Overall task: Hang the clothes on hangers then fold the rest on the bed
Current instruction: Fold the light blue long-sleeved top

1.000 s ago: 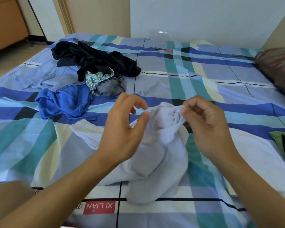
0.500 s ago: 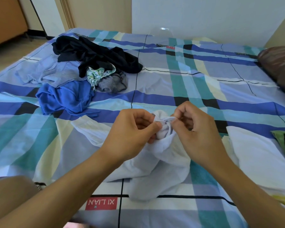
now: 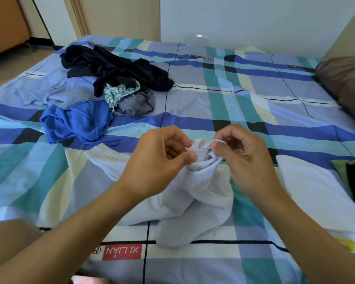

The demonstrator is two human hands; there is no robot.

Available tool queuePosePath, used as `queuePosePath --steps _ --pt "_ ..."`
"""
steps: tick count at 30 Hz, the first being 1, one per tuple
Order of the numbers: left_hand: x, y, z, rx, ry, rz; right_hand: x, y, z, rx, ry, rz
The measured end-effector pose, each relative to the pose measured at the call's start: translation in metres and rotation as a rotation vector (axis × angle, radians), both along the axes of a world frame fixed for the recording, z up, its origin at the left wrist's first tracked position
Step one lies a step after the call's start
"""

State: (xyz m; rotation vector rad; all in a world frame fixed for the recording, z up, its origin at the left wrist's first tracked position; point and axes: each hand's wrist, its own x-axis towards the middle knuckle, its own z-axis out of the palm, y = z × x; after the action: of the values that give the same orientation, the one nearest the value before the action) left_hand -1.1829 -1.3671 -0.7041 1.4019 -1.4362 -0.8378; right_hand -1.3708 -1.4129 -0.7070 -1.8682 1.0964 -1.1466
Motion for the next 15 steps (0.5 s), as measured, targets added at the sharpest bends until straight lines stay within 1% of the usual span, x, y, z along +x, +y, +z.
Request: queuePosePath --steps 2,5,7,9,13,15 --pt "0.000 -0.001 0.001 -0.018 -0.015 -0.008 0.001 0.000 -0.001 0.022 -0.062 -0.012" --pt "0.000 0.001 0.002 -0.051 -0.052 -0.029 0.003 0.001 -0.003 0.024 -0.084 -0.029" --pt "0.003 0.002 0.000 -0.085 -0.121 -0.032 0.001 -0.001 -0.002 0.027 -0.111 -0.069" --pt "0.007 0.004 -0.003 -0.129 -0.186 -0.022 -0.005 -0.007 0.002 0.030 -0.178 -0.125" --pt "0.002 0.007 0.002 -0.274 -0.353 -0.020 -0.005 -0.007 0.004 0.016 -0.145 -0.099" --pt "-0.002 0.007 0.004 -0.305 -0.388 -0.020 0.001 -0.002 0.002 0.028 -0.158 -0.067"
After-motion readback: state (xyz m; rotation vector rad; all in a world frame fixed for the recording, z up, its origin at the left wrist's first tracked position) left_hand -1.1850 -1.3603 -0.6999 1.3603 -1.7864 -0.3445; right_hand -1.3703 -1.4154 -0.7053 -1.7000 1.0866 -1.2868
